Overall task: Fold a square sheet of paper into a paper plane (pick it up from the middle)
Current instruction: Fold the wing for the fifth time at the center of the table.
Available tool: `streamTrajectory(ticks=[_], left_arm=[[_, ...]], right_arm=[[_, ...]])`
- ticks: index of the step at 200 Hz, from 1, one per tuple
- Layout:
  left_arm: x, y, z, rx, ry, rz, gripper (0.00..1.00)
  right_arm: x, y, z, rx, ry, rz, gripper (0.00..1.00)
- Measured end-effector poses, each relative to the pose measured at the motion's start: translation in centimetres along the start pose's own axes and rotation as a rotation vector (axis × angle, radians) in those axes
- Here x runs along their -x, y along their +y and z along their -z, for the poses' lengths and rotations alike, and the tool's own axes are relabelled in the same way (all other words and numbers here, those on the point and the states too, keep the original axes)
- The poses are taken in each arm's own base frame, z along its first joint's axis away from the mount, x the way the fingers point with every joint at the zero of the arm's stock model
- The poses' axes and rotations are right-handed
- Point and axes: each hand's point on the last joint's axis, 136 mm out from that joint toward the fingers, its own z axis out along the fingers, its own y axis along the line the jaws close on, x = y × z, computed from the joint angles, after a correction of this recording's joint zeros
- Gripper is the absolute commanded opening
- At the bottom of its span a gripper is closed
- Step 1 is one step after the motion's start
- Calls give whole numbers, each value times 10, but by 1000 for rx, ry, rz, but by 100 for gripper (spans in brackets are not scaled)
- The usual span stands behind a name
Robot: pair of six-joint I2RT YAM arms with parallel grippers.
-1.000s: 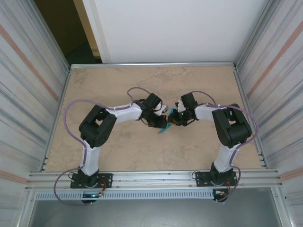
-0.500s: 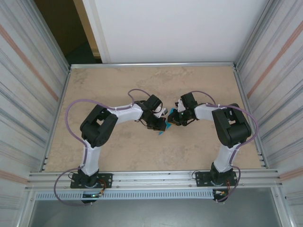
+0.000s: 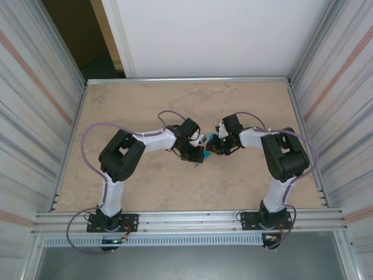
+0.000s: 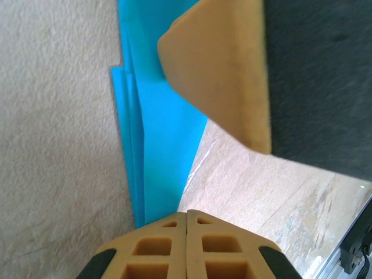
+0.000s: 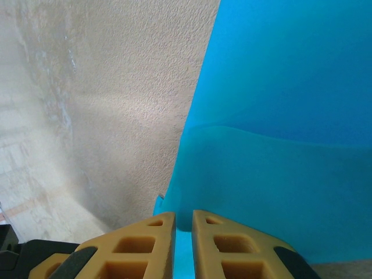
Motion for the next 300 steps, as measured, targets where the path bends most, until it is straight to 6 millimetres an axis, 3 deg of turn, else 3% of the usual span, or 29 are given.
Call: streamTrajectory(ticks=[122,231,274,300], left_arm=[[-6,5,-2,9,-63,-6,8],[-48,14,17,56,-47,59,15],[-18,-1,41,-5,-170,52,18],[2,-1,42,-25,-206,67,16]], right_arm=[[0,0,-1,3,-2,2,17],[-2,2,-1,21,2,7,17],[-5,8,-4,33,10,25,17],[-9,12,-7,38,19,38,16]])
